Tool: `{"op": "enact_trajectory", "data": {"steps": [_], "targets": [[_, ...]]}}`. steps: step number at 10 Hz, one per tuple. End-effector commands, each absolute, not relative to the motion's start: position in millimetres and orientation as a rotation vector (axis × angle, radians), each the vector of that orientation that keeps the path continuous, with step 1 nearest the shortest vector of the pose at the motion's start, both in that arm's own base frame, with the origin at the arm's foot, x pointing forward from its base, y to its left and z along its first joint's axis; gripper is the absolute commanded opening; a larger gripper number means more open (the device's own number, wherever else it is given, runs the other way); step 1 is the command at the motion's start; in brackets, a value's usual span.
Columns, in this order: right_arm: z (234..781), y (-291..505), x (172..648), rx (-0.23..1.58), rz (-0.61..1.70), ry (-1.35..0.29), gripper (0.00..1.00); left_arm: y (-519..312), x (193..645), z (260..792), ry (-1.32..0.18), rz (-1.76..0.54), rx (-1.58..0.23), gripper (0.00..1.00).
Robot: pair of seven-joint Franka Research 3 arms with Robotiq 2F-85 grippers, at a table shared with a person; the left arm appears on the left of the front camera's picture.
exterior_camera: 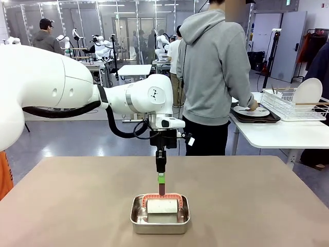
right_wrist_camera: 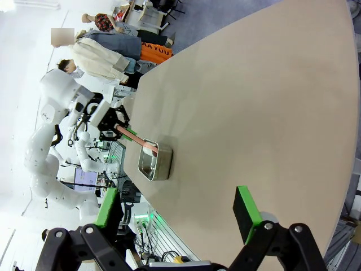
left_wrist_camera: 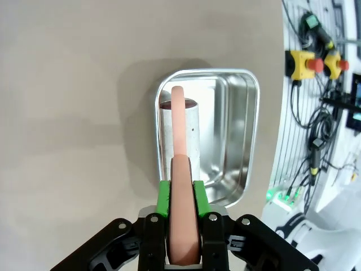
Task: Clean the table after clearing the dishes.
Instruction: When the right (or left) Handle tray is removed, use the right hand (or left hand) to clean the right (or left) side of the table with the Lint Roller.
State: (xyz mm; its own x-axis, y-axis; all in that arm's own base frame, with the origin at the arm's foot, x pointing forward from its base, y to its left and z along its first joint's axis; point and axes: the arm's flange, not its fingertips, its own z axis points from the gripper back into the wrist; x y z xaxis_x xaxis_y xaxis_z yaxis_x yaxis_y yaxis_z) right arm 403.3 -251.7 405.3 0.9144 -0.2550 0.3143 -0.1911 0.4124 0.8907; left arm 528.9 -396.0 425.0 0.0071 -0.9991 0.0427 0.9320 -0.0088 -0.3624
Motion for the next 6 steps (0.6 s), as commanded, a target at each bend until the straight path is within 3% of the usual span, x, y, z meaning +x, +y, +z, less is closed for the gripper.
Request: {"op": "enact_trajectory", "data": {"steps": [1,4,6], "targets": [[407.7,-251.3,401.5,1.162,-0.03,-0.45,1.0,-380.7,494.6,478.3,0.185,-1.37,-0.239,0.09],[407.7,-251.3,401.5,1.162,-0.03,-0.45,1.0,-336.0,458.0,531.2,0.09,-0.978,-0.112,0.09],[407.7,-251.3,401.5,1.162,-0.03,-0.45,1.0,-274.1,444.7,544.4,-0.079,-0.488,-0.143,0.09]]}}
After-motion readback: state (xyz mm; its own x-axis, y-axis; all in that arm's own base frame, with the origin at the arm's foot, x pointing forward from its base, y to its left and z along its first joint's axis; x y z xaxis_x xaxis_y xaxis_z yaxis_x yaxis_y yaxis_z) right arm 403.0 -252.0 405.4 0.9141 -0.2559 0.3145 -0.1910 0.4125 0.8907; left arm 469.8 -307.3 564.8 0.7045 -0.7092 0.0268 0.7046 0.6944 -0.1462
